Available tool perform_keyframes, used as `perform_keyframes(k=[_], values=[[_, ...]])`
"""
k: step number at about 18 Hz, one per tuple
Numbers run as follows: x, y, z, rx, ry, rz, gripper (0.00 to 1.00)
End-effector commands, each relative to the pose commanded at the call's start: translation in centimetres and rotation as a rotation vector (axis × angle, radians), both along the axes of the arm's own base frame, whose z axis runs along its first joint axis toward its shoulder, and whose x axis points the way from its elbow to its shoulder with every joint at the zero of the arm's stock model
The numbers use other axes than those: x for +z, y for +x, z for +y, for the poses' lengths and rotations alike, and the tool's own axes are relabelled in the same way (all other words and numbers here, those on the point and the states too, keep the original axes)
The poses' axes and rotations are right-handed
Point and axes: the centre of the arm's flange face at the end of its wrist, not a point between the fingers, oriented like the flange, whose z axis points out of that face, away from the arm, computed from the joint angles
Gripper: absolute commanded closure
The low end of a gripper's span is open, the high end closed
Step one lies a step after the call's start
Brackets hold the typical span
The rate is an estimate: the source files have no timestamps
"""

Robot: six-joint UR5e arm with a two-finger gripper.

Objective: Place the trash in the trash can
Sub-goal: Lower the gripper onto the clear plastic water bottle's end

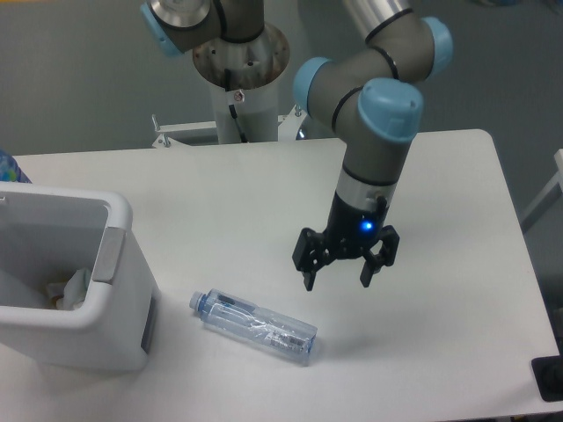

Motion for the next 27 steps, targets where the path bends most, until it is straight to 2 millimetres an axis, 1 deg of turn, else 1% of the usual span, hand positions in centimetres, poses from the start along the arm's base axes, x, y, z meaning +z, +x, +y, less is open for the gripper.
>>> perform_keyframes(k=[1,3,4,6,8,12,13,14,17,19,21,23,25,27], values=[[-0.1,-0.1,1.3,0.024,-0.012,0.005,0.0],[-1.4,-0.2,3.7,0.072,-0.046,-0.011,0.0],[-2.3,-0.3,4.4,0.097,-0.071,-0.031,0.0],[-4.4,0.2,5.5,0.121,-0.117,-0.059,0.0],[-5.3,1.1,6.2,0.146,-0.15,-0.057,0.0],[-7.6,1.0,6.7,0.198,-0.179,-0.084,0.0],[-7.9,1.1,7.0,0.204,-0.19,-0.078,0.0],[-8.2,1.7,7.4,0.203,-0.197,-0.077,0.0],[-9.3,1.8,7.8,0.266,-0.206,-0.101,0.0],[-9.4,2.3,8.4,0.291,-0.203,-0.106,0.0],[-9.9,2.1,8.3,0.32,-0.219,-0.098,0.0],[-11.0,2.5,8.8,0.33,-0.243,-0.091,0.0],[-11.8,2.5,8.9,0.341,-0.263,-0.085,0.0],[-12.5,3.4,9.5,0.326,-0.277,-0.079,0.0]])
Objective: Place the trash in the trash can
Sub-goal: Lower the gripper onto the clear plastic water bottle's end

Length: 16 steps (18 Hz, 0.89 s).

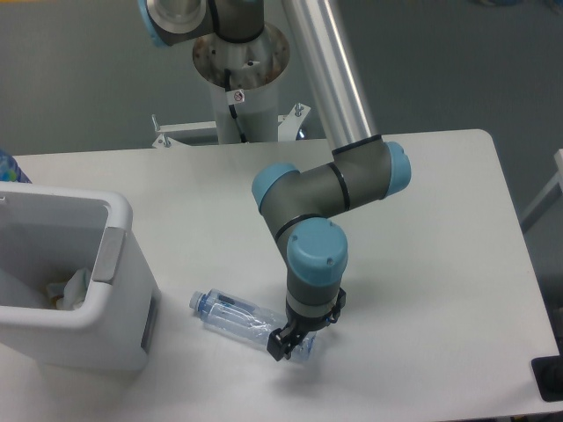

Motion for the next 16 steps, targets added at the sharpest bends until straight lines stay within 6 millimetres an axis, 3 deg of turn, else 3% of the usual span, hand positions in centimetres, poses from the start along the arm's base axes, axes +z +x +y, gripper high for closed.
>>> perform_keyframes(k=[5,9,14,16], values=[[-1.6,1.0,0.7,-0.012,-0.019,-0.012,0.0],[-2.0,0.6,1.0,-0.009,-0.034,0.007,0.03],[-1.5,0.2,1.6,-0.012,-0.017,0.018,0.4],[-1.0,0.1,1.8,-0.018,-0.011,0.025,0.43]])
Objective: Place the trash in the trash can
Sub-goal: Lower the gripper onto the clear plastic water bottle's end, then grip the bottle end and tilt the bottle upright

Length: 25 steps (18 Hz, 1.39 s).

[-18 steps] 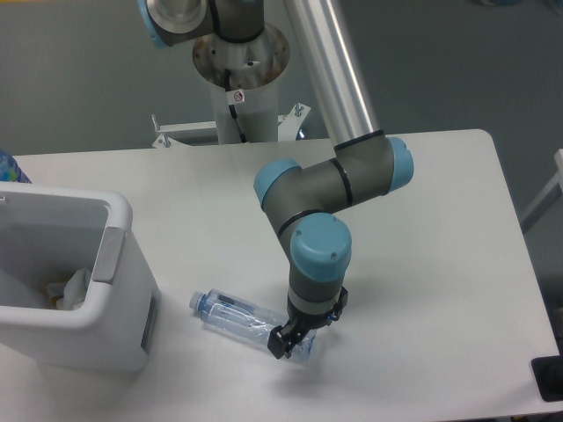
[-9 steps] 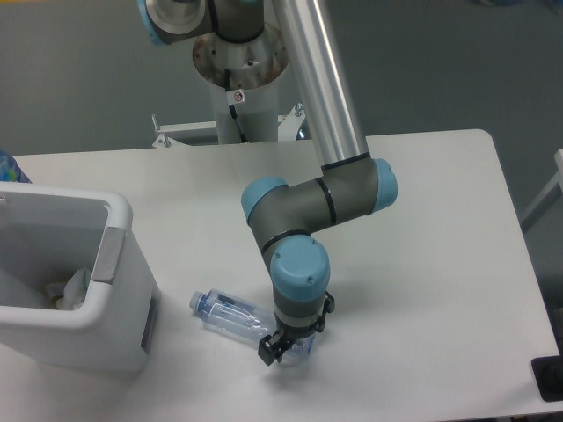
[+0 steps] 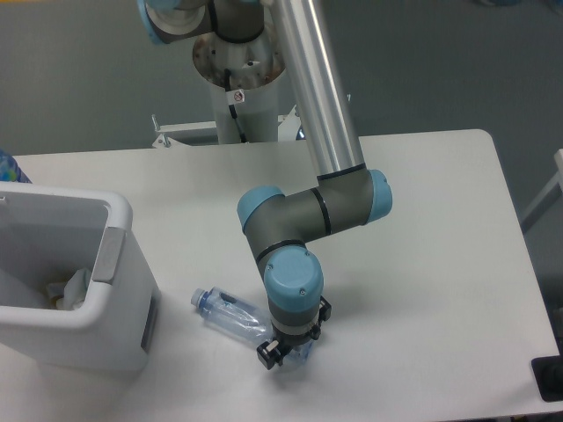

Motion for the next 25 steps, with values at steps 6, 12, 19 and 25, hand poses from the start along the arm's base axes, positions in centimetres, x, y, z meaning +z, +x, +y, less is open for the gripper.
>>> perform_keyframes(k=[6,12,19,25], values=[[1.9,-0.5,0.5,-0.043,0.023,0.026,0.6],[8.2,-1.2,1.6,-0.131,0.134,0.066,0.65],[16.3,-3.4,1.4,-0.218,0.314,0.097,0.67],[22.7,-4.1,0.8,-0.294,0.454,0.129,0.67]])
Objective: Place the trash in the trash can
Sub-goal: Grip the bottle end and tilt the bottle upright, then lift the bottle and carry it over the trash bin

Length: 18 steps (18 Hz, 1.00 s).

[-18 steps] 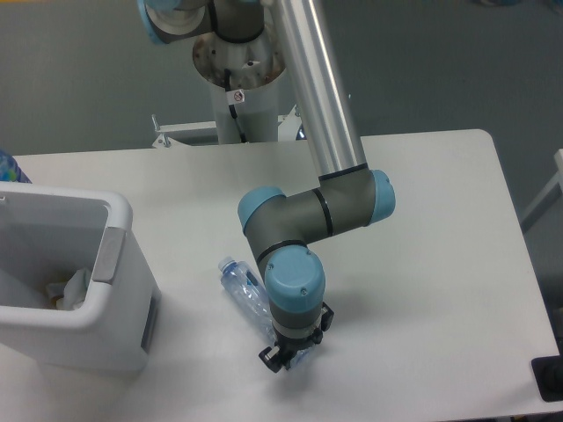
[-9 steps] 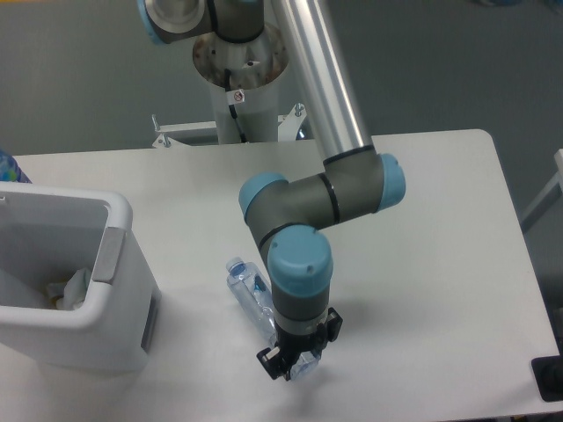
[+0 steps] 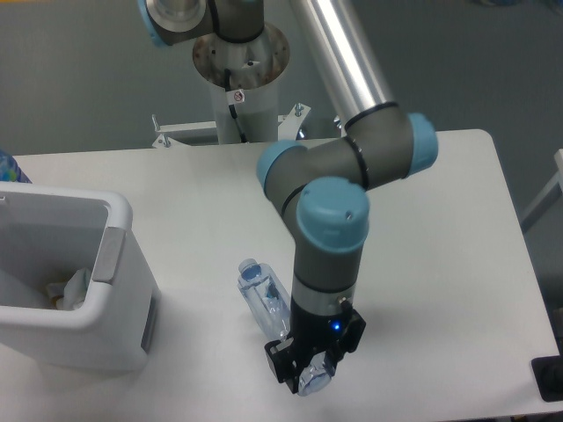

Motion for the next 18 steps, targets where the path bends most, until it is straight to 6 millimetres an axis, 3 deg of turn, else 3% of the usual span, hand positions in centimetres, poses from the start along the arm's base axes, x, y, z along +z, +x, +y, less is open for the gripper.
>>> perform_keyframes(k=[4,13,16,18], values=[[5.1,1.1,-0.4,-0.091,0.106,0.031,0.67],[13.8,5.0,-0.1,-0.27,0.355,0.123,0.67],[16.3,9.0,1.1,-0.344,0.425,0.161,0.67],[18.1,10.3,1.0,-0.373,0.461,0.167,0.68]])
